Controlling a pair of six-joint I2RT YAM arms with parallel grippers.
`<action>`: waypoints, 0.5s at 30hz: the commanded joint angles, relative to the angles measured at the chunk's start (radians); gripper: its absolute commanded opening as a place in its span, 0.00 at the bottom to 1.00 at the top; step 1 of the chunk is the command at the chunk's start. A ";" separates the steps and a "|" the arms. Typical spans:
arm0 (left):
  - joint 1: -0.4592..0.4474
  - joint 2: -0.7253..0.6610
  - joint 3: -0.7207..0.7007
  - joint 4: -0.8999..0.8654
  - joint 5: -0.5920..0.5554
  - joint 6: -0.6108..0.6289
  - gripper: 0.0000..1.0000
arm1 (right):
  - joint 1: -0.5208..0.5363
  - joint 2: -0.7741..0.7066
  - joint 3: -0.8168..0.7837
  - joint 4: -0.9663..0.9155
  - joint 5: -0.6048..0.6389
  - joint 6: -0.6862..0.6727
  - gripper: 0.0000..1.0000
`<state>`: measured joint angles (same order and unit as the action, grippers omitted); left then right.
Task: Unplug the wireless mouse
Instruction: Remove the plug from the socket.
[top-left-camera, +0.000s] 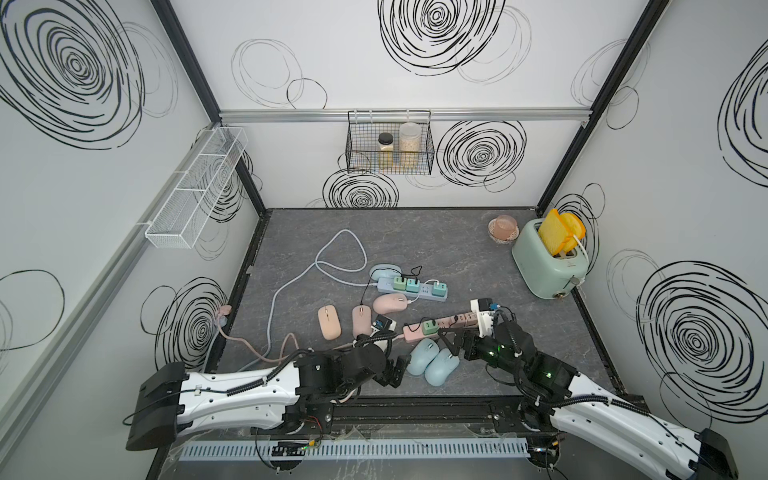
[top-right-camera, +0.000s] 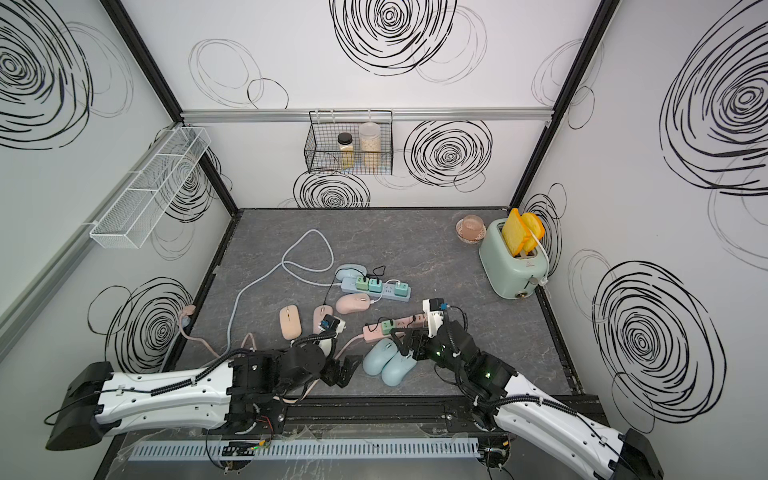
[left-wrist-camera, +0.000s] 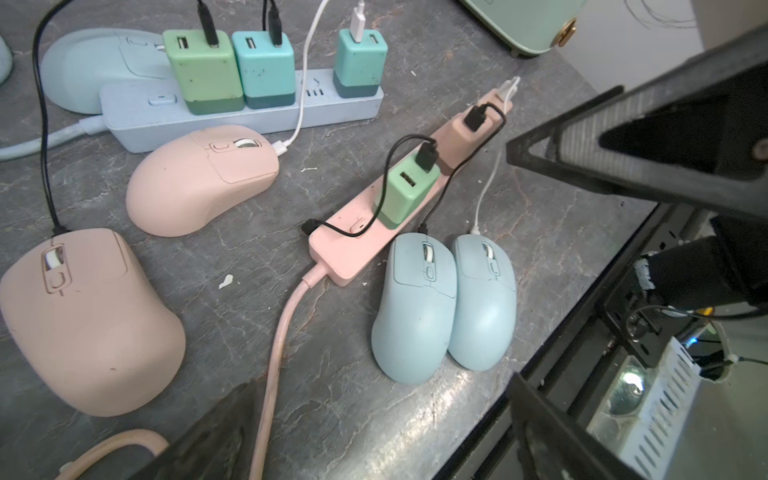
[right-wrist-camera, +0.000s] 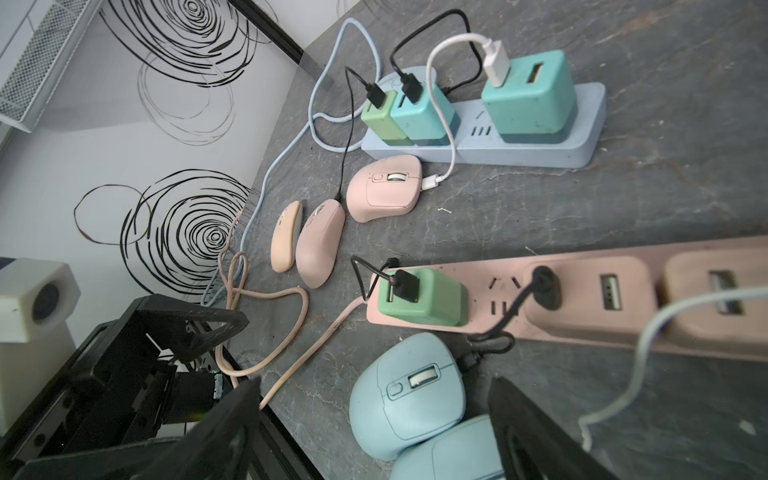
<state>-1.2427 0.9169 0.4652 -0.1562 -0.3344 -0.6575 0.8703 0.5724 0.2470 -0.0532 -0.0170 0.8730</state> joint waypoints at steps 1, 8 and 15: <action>0.021 -0.001 -0.008 0.102 0.050 0.038 0.98 | -0.007 0.020 0.019 -0.035 0.033 0.006 0.84; 0.010 0.183 0.111 0.137 0.042 0.147 0.92 | -0.034 0.068 0.094 -0.122 0.072 -0.056 0.70; 0.058 0.367 0.257 0.128 0.041 0.265 0.85 | -0.121 0.053 0.128 -0.225 0.094 -0.082 0.66</action>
<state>-1.2144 1.2430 0.6674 -0.0643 -0.2886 -0.4732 0.7879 0.6304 0.3519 -0.1959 0.0593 0.8089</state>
